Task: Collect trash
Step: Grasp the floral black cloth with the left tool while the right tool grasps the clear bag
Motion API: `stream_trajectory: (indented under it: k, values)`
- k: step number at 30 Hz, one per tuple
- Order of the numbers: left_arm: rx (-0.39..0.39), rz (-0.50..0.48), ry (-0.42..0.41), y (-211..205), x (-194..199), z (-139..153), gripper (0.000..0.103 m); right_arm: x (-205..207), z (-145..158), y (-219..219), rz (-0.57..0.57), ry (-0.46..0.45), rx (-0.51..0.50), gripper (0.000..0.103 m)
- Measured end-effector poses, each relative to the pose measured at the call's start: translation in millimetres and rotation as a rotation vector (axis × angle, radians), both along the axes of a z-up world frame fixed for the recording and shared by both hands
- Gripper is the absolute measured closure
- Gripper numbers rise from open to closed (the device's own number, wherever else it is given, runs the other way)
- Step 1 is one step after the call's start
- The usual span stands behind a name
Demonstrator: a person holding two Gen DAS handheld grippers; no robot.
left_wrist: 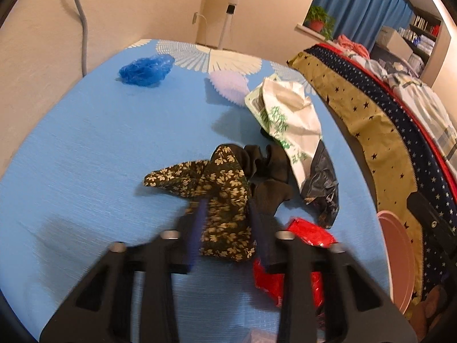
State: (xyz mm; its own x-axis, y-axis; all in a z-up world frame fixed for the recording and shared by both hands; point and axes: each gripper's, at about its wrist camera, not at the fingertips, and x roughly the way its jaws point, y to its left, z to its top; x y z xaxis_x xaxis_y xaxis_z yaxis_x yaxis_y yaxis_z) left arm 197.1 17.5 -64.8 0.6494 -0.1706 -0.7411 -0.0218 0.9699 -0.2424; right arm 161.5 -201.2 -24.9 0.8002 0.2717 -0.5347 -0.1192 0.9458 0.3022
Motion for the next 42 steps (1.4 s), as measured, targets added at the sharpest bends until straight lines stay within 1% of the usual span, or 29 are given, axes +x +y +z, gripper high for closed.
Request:
stream_trajectory:
  k: [1, 2, 3, 5, 8, 10, 13, 18, 22, 23, 24, 25, 26, 27, 29, 30, 33, 35, 39, 41, 42]
  values:
    - [0.002, 0.003, 0.007, 1.3, 0.3, -0.8, 0.089, -0.2, 0.1, 1.2, 0.003, 0.0, -0.002, 0.08]
    - [0.002, 0.009, 0.009, 3.1, 0.1, -0.8, 0.094, -0.6, 0.4, 2.9, 0.009, -0.001, -0.005, 0.08]
    - [0.005, 0.015, 0.01, 4.8, -0.3, -0.2, 0.096, -1.1, 0.7, 4.4, 0.015, -0.002, -0.006, 0.08]
    - [0.02, 0.038, 0.001, 9.7, -2.7, 3.6, 0.098, -2.2, 1.1, 7.3, 0.023, -0.004, -0.009, 0.08]
    - [0.025, 0.086, -0.029, 20.9, -8.1, 12.5, 0.099, -5.2, 2.6, 11.7, 0.038, -0.007, -0.015, 0.08]
    - [0.025, 0.112, -0.064, 27.8, -13.0, 22.5, 0.099, -8.1, 4.3, 15.8, 0.05, -0.012, -0.016, 0.08]
    - [0.032, 0.133, -0.108, 34.0, -20.3, 37.6, 0.099, -16.3, 9.8, 25.1, 0.085, -0.028, -0.018, 0.08]
    - [0.017, 0.163, -0.145, 46.2, -29.6, 55.2, 0.101, -40.4, 15.9, 51.9, 0.178, -0.059, -0.038, 0.08]
    - [0.012, 0.175, -0.163, 53.4, -36.7, 65.3, 0.101, -60.5, 10.2, 76.3, 0.261, -0.063, -0.068, 0.079]
    - [0.021, 0.172, -0.162, 53.2, -38.0, 65.7, 0.101, -65.5, 6.3, 84.5, 0.29, -0.056, -0.079, 0.078]
    - [0.027, 0.17, -0.16, 53.3, -39.4, 65.0, 0.101, -68.4, 2.6, 90.5, 0.308, -0.048, -0.093, 0.073]
    - [0.029, 0.172, -0.154, 54.3, -41.7, 63.0, 0.101, -71.3, -1.9, 96.3, 0.325, -0.038, -0.11, 0.066]
    - [0.02, 0.176, -0.15, 56.5, -43.4, 61.3, 0.101, -73.5, -7.7, 103.1, 0.346, -0.024, -0.128, 0.062]
    - [0.007, 0.18, -0.147, 59.4, -45.4, 59.7, 0.101, -74.6, -13.5, 108.5, 0.363, -0.008, -0.141, 0.056]
    - [-0.039, 0.2, -0.142, 68.5, -51.7, 57.8, 0.101, -75.6, -22.2, 115.8, 0.382, 0.021, -0.159, 0.05]
    - [-0.047, 0.21, -0.143, 71.8, -54.4, 58.7, 0.101, -75.6, -25.6, 117.8, 0.386, 0.032, -0.168, 0.047]
    - [-0.051, 0.228, -0.15, 78.5, -61.3, 62.4, 0.101, -72.4, -36.7, 122.1, 0.391, 0.077, -0.19, 0.044]
    - [-0.054, 0.241, -0.149, 82.6, -63.9, 63.5, 0.101, -70.1, -44.3, 124.9, 0.396, 0.115, -0.207, 0.044]
    - [-0.056, 0.257, -0.142, 86.7, -67.0, 61.1, 0.101, -68.7, -48.3, 125.7, 0.393, 0.15, -0.222, 0.044]
    - [-0.053, 0.254, -0.128, 85.6, -65.3, 57.2, 0.1, -68.0, -49.2, 124.9, 0.392, 0.16, -0.224, 0.048]
    - [-0.05, 0.25, -0.12, 84.9, -63.8, 54.8, 0.096, -67.7, -50.1, 125.2, 0.396, 0.163, -0.228, 0.053]
